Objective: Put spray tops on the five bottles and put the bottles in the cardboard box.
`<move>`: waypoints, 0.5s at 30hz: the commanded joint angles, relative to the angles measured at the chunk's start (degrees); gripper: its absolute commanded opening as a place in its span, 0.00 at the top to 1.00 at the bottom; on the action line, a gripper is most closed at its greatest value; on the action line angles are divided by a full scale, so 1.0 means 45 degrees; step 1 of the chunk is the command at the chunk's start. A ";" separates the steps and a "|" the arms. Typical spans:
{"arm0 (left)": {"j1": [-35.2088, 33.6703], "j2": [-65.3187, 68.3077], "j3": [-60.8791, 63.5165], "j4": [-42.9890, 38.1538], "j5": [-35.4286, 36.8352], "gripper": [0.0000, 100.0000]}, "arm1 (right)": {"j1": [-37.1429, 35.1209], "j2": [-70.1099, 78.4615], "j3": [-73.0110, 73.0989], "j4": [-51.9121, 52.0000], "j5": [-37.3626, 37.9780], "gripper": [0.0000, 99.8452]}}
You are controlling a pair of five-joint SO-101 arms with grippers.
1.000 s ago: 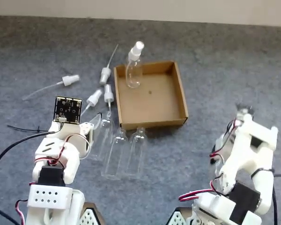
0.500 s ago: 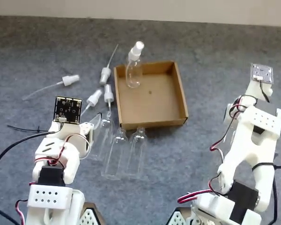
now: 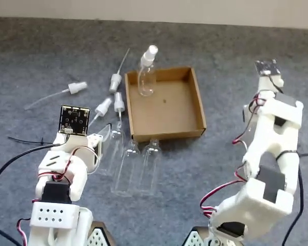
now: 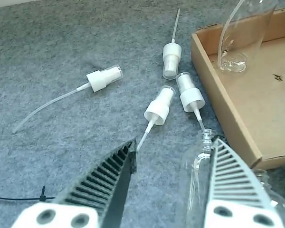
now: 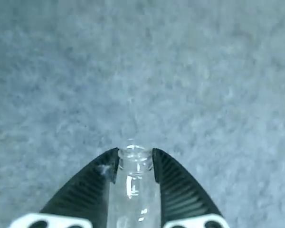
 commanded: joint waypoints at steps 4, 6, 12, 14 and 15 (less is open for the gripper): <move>0.0147 -0.0147 -0.0127 0.0000 -0.0078 0.77 | -0.1123 0.0107 -0.0479 -0.0283 0.0723 0.88; 0.0147 -0.0166 -0.0088 0.0000 -0.0078 0.77 | -0.1319 0.0107 -0.0147 -0.0283 0.0821 0.87; 0.0147 -0.0186 -0.0068 0.0000 -0.0078 0.77 | -0.1280 0.0010 0.0107 -0.0283 0.0547 0.82; 0.0147 -0.0205 -0.0068 0.0000 -0.0078 0.77 | -0.1260 0.0010 0.0088 0.0166 0.0547 0.78; 0.0147 -0.0205 -0.0068 0.0000 -0.0078 0.77 | -0.1260 0.0010 0.0049 0.0733 0.0567 0.77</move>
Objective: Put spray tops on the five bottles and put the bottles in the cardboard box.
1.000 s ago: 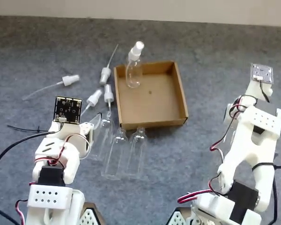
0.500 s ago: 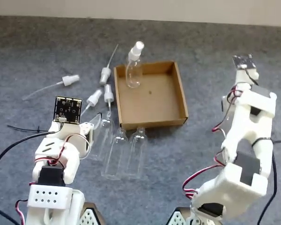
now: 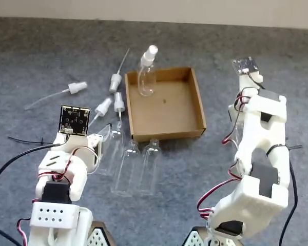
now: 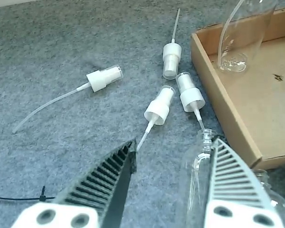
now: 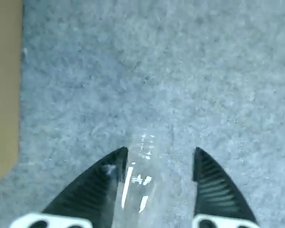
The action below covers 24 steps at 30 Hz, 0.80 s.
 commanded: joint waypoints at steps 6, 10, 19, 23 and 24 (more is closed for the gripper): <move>0.0147 -0.0205 -0.0049 0.0000 -0.0078 0.77 | -0.0049 -0.0850 -0.2354 0.4249 -0.0371 0.76; 0.0147 -0.0205 -0.0049 0.0000 -0.0078 0.77 | 0.0068 -0.0928 -0.2471 0.4952 -0.0625 0.76; 0.0147 -0.0205 -0.0049 0.0000 -0.0078 0.77 | 0.0029 -0.0869 -0.0752 0.4444 -0.0703 0.76; 0.0147 -0.0205 -0.0049 0.0000 -0.0078 0.77 | -0.0029 -0.0869 0.0381 0.3116 -0.1055 0.76; 0.0147 -0.0205 -0.0049 0.0000 -0.0078 0.77 | -0.0029 -0.0869 0.0576 0.2842 -0.1055 0.76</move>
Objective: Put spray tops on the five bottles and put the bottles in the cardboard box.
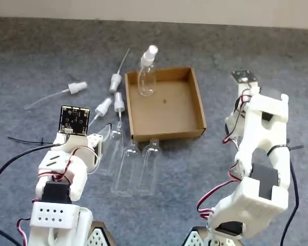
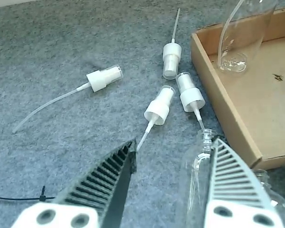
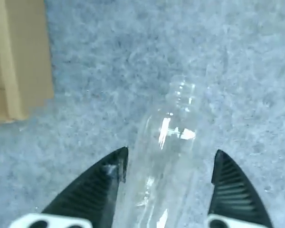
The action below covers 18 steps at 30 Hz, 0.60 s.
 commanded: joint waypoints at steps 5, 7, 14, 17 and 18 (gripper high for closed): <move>0.0147 -0.0205 -0.0049 0.0000 -0.0098 0.77 | -0.0068 -0.0674 0.0889 -0.1651 -0.0254 0.76; 0.0147 -0.0205 -0.0049 0.0000 -0.0098 0.77 | -0.0068 -0.0674 0.0889 -0.1651 -0.0254 0.76; 0.0147 -0.0205 -0.0049 0.0000 -0.0098 0.77 | -0.0068 -0.0674 0.0967 -0.1963 -0.0684 0.90; 0.0147 -0.0225 -0.0049 0.0000 -0.0098 0.77 | -0.0029 -0.0752 0.0928 -0.1885 -0.0684 0.92; 0.0147 -0.0225 -0.0049 0.0000 -0.0098 0.77 | 0.0010 -0.0772 0.0908 -0.1827 -0.0684 0.93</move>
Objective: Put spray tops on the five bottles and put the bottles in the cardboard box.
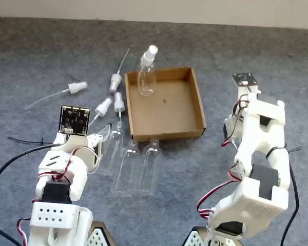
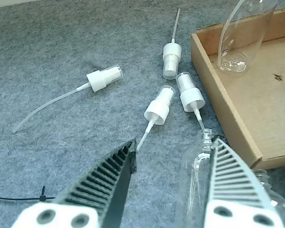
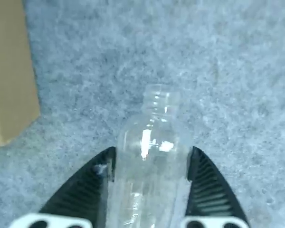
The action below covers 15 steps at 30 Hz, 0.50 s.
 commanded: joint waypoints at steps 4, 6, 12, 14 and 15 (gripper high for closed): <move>0.0107 -0.0186 -0.0107 0.0000 -0.0098 0.77 | 0.0127 -0.1221 -0.1026 0.0889 -0.0117 0.96; 0.0088 -0.0107 -0.0166 0.0000 -0.0098 0.77 | 0.0107 -0.1846 -0.1788 0.1377 -0.0137 0.97; -0.0596 -0.0068 -0.1241 0.0567 -0.0078 0.77 | -0.0537 -0.4757 -0.2042 0.2178 -0.0137 0.97; -0.1358 -0.0029 -0.1866 0.0781 -0.0078 0.77 | -0.0869 -0.5871 -0.1241 0.2159 -0.0137 0.97; -0.1709 0.0147 -0.2237 0.0957 -0.0078 0.77 | -0.1045 -0.6457 -0.0772 0.2100 -0.0137 0.97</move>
